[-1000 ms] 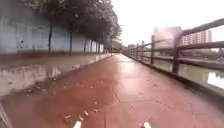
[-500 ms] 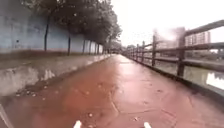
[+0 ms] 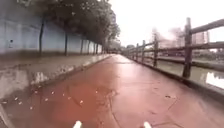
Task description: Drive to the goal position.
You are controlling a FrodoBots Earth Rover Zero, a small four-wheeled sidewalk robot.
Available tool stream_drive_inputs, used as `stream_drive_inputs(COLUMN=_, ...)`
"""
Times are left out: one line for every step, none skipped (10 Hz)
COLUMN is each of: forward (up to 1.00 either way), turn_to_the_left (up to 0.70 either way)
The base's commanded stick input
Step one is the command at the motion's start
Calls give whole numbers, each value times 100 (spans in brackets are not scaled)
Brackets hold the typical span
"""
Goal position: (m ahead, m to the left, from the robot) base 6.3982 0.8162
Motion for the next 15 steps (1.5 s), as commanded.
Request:
stream_drive_inputs(forward=50, turn_to_the_left=0)
stream_drive_inputs(forward=50, turn_to_the_left=0)
stream_drive_inputs(forward=50, turn_to_the_left=0)
stream_drive_inputs(forward=50, turn_to_the_left=0)
stream_drive_inputs(forward=50, turn_to_the_left=0)
stream_drive_inputs(forward=50, turn_to_the_left=0)
stream_drive_inputs(forward=50, turn_to_the_left=0)
stream_drive_inputs(forward=50, turn_to_the_left=0)
stream_drive_inputs(forward=50, turn_to_the_left=0)
stream_drive_inputs(forward=50, turn_to_the_left=0)
stream_drive_inputs(forward=50, turn_to_the_left=0)
stream_drive_inputs(forward=50, turn_to_the_left=0)
stream_drive_inputs(forward=50, turn_to_the_left=0)
stream_drive_inputs(forward=50, turn_to_the_left=0)
stream_drive_inputs(forward=50, turn_to_the_left=0)
